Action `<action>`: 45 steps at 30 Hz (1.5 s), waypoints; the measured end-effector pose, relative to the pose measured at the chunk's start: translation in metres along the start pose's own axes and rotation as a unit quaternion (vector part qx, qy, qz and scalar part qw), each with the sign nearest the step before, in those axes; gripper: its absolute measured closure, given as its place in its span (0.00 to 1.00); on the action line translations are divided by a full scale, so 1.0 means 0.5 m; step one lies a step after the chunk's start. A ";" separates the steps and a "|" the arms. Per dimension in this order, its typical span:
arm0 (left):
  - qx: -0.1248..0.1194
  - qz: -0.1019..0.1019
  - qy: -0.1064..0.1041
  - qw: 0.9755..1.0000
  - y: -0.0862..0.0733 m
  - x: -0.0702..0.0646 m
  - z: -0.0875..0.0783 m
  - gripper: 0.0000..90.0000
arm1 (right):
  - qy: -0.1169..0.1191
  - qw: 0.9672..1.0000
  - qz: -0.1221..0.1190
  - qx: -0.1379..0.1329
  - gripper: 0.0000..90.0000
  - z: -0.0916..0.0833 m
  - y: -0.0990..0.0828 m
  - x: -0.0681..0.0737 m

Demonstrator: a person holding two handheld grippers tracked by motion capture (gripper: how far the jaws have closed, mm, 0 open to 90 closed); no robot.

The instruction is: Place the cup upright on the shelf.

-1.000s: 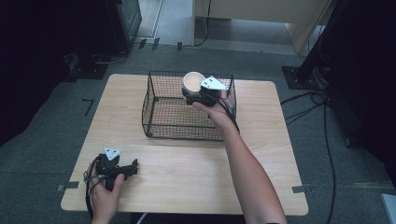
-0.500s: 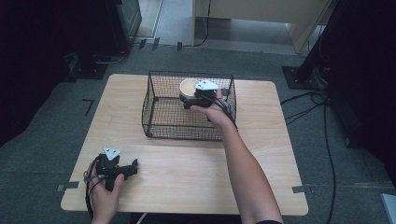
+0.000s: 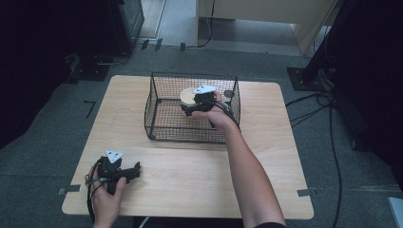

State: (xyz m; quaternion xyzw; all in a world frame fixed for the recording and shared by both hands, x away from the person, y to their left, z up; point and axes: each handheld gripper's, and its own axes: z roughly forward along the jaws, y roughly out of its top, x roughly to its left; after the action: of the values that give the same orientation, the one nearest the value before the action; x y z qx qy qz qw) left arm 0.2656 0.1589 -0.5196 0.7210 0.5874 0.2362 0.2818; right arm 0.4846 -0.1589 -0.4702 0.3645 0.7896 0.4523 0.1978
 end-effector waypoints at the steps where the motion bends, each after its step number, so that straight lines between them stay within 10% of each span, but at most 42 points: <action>1: 0.000 0.000 0.000 1.000 0.000 0.000 0.000 0.00 | 0.000 1.000 0.002 0.003 0.10 0.001 -0.001 -0.001; 20: 0.000 0.000 0.000 1.000 0.000 0.000 0.000 0.00 | -0.006 0.999 0.024 0.045 0.10 0.007 -0.009 -0.007; 45: 0.001 0.001 0.000 1.000 0.000 0.000 0.000 0.00 | -0.039 0.998 0.031 0.035 0.08 -0.004 0.003 -0.007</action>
State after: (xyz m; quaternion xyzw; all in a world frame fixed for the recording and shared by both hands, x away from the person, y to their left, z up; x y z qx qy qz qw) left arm 0.2656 0.1591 -0.5195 0.7217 0.5869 0.2361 0.2810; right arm 0.4861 -0.1621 -0.4680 0.4129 0.7847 0.4162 0.2014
